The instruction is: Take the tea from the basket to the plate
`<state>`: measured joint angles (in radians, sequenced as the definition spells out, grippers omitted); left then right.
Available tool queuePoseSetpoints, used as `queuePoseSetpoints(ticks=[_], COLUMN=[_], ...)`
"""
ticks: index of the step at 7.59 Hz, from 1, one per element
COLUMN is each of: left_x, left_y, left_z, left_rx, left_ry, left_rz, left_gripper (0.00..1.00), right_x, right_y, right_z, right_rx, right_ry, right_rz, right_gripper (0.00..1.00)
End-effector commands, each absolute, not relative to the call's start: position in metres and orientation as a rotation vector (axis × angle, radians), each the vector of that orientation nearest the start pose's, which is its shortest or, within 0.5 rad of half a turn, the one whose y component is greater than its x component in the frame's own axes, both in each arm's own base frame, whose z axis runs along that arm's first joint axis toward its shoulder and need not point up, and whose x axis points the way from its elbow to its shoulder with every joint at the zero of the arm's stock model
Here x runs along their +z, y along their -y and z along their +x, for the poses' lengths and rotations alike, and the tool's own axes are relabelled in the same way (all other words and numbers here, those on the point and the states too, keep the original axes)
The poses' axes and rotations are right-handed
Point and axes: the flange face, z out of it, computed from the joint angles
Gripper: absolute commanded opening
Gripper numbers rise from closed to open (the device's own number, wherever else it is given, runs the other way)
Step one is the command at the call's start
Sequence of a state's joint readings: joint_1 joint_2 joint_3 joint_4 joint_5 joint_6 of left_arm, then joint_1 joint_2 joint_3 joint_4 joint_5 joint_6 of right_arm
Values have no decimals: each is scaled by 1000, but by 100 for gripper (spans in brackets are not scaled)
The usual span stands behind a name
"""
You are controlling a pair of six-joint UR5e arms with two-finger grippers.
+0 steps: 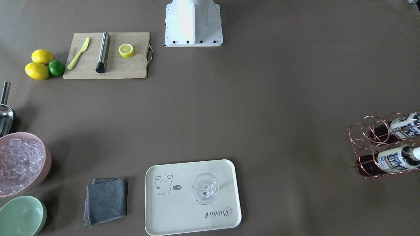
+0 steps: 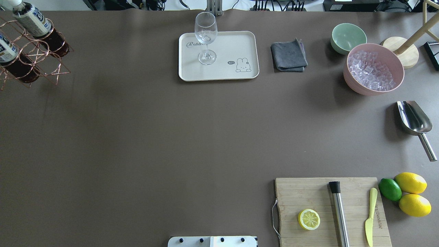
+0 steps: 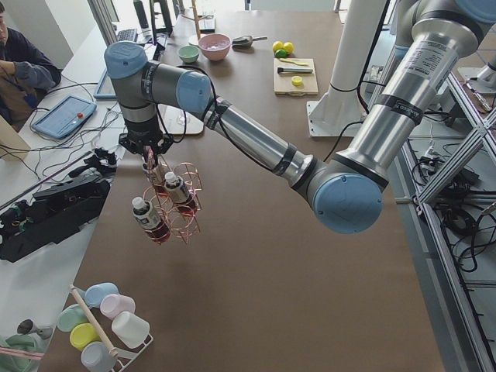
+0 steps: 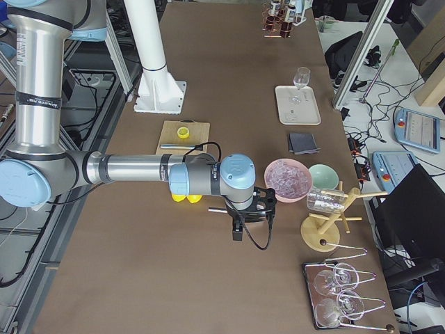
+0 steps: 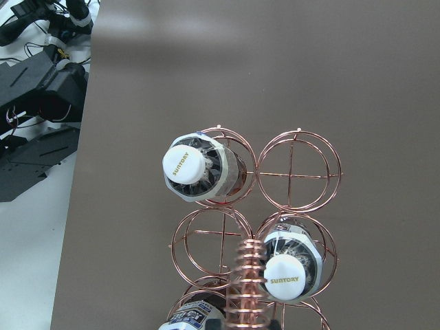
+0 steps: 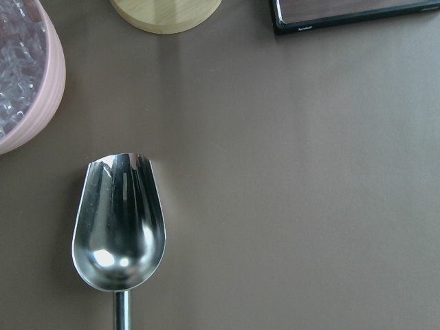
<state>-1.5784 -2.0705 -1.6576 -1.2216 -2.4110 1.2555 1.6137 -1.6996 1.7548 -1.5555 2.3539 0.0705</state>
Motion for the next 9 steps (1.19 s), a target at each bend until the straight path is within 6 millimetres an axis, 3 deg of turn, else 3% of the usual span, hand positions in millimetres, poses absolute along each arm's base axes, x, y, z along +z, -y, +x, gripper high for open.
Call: queuePoseSetpoints(ticks=[1,7,9], left_x=[285,154,111], left_y=[605,556,533], left_z=[-26,154,233], left_rx=[1190,1277,1284], left_ry=[-589,-716,-708], left_rz=[767,821,799], left_gripper=[0,0,0], right_x=[625,626,625], right_y=[439,439,440], right_z=[82,83,83], right_rx=[79,79,79], right_ry=[785,771,771], right_rz=[58,59,61], right_gripper=[100,100,100])
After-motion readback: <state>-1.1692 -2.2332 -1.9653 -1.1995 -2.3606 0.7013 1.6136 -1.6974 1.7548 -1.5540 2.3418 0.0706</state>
